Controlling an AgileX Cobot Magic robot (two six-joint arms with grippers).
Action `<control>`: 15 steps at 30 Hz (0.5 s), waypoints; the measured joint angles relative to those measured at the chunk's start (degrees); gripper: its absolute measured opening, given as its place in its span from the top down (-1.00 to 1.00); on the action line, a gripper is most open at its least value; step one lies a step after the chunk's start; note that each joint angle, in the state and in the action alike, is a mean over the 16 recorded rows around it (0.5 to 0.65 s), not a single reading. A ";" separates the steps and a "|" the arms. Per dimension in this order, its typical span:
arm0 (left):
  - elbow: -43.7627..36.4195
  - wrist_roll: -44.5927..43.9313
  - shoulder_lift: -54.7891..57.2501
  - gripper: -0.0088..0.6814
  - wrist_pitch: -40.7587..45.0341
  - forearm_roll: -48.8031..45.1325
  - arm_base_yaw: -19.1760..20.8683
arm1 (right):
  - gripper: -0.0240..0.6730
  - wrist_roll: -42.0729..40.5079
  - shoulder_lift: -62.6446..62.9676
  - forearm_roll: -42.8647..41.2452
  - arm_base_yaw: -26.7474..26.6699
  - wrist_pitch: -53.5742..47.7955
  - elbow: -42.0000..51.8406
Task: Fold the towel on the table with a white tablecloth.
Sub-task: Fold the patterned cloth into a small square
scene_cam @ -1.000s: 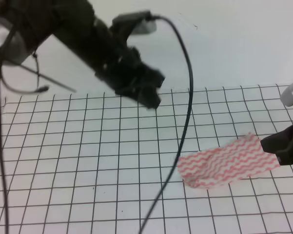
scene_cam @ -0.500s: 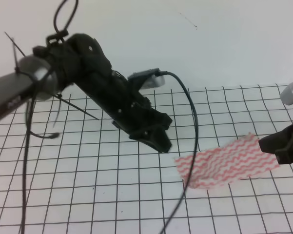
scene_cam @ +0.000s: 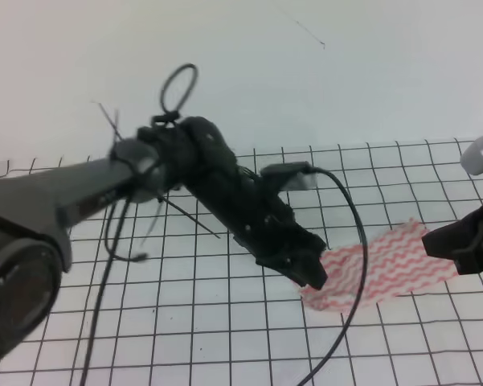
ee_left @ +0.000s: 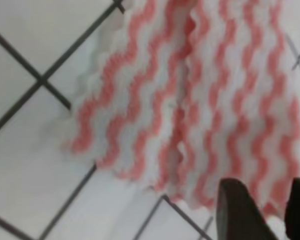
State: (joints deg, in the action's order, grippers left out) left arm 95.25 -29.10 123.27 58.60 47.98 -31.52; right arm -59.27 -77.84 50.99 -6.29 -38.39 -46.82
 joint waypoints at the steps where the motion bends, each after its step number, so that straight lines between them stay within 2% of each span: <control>1: 0.00 -0.05 0.38 0.24 -0.59 -0.32 -0.38 | 0.90 0.01 0.00 0.07 0.00 -0.16 0.00; 8: 0.00 0.25 1.80 0.08 -5.06 -2.01 -2.00 | 0.90 0.05 0.00 0.72 0.00 -1.20 0.00; 15: 0.00 0.40 2.17 0.06 -6.79 -2.15 -2.30 | 0.90 0.09 0.00 1.50 0.00 -1.86 0.00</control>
State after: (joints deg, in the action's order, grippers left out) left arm 95.25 -28.70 125.44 51.81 45.82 -33.82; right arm -59.18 -77.84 52.49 -6.29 -40.25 -46.82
